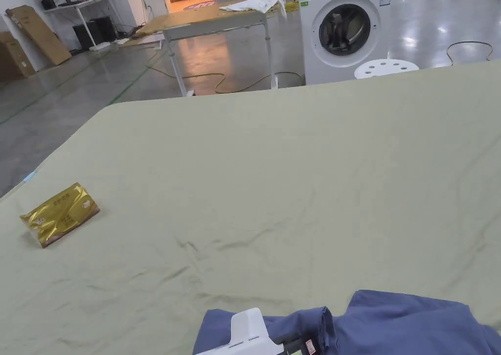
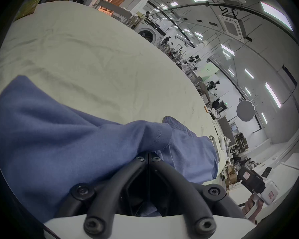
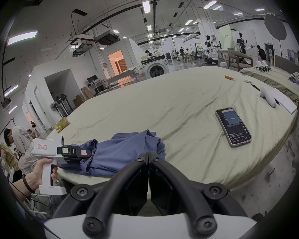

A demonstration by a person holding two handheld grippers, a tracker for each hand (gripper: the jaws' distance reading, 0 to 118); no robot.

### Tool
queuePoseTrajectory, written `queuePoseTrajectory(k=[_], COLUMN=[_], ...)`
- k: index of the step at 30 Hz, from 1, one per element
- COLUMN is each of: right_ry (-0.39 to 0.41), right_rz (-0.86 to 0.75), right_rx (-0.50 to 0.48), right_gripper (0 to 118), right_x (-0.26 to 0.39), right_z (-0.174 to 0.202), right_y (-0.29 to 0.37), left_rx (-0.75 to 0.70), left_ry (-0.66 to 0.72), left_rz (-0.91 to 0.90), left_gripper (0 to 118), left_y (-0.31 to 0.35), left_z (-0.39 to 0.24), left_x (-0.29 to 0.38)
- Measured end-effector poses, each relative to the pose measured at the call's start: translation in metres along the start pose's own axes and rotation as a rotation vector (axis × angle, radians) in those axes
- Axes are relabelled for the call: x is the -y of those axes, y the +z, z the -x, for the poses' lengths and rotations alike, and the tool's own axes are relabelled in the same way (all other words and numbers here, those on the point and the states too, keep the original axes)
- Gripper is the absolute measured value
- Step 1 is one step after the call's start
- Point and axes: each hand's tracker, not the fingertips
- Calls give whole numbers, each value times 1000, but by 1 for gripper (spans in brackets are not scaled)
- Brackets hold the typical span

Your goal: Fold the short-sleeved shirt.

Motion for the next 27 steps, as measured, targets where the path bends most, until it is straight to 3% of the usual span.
queuePoseTrajectory(k=[2, 4, 5, 7, 8, 9, 12, 15, 17, 18, 19, 21, 24, 27], right_ry=[-20, -29, -30, -27, -25, -21, -16, -16, -10, -8, -7, 0, 13, 8], right_rz=[5, 4, 2, 1, 3, 7, 17, 27, 28, 28, 29, 34, 34, 34], right_rx=[-4, -8, -12, -22, -25, -28, -34, -38, -39, -39, -40, -38, -29, -25], right_gripper=[0, 0, 0, 0, 0, 0, 0, 0, 0, 0, 0, 0, 0, 0], right_x=[-2, -3, -3, -5, -4, -5, 1, 3, 2, 2, 1, 4, 6, 6], right_z=[-1, 0, 1, 2, 3, 4, 0, -2, -1, -1, -1, -1, -1, -5], right_y=[-4, -6, -6, -8, -9, -10, -14, -15, -12, -11, -10, -10, -8, -8], left_rx=[-17, -32, -23, -23, -42, -67, -146, -100, -27, 10, 61, 81, -17, 27], left_ry=[-51, -81, -72, -4, 27, 52, 197, 369, 411, 425, 438, 454, 394, 413], left_rz=[-13, -90, -127, -199, -226, -256, -331, -312, -268, -242, -231, -187, -187, -223], left_gripper=[2, 16, 29, 77, 90, 95, 94, 90, 83, 70, 70, 55, 13, 9], left_y=[16, 46, 63, 100, 114, 128, 154, 146, 128, 115, 106, 91, 85, 105], left_z=[-1, 5, 13, 33, 44, 56, 95, 124, 130, 129, 128, 123, 112, 116], left_x=[-3, -9, -13, -21, -24, -26, -28, -22, -15, -10, -7, -6, -5, -10])
